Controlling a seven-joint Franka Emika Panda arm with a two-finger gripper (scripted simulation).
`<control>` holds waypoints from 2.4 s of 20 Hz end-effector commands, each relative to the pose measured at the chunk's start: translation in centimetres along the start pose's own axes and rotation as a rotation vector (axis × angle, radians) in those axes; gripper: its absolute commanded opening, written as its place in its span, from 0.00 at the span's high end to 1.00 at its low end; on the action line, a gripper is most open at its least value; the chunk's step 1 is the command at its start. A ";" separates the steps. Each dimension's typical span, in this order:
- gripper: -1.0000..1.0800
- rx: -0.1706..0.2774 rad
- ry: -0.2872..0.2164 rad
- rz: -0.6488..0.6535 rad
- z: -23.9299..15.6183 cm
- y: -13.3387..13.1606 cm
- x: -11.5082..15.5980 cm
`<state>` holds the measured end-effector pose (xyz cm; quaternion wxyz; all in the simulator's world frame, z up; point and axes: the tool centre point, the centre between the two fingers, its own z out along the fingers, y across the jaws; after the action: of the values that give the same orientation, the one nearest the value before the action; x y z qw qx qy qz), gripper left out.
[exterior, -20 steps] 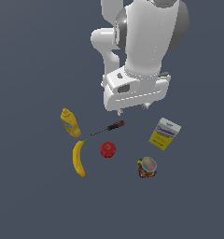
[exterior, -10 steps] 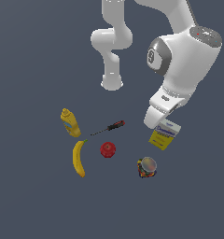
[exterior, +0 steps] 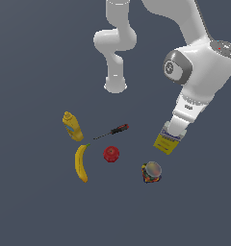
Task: Pick up a designated object from a clutter of objects.
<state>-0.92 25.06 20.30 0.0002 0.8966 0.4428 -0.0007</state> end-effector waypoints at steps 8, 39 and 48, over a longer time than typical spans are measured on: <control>0.04 0.000 0.001 -0.003 1.6 -0.1 0.0; 1.00 -0.001 0.002 -0.008 3.7 0.0 -1.2; 1.00 0.000 0.002 -0.008 -0.4 0.6 -5.2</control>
<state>-3.18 21.31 19.81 0.0001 0.8948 0.4465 -0.0003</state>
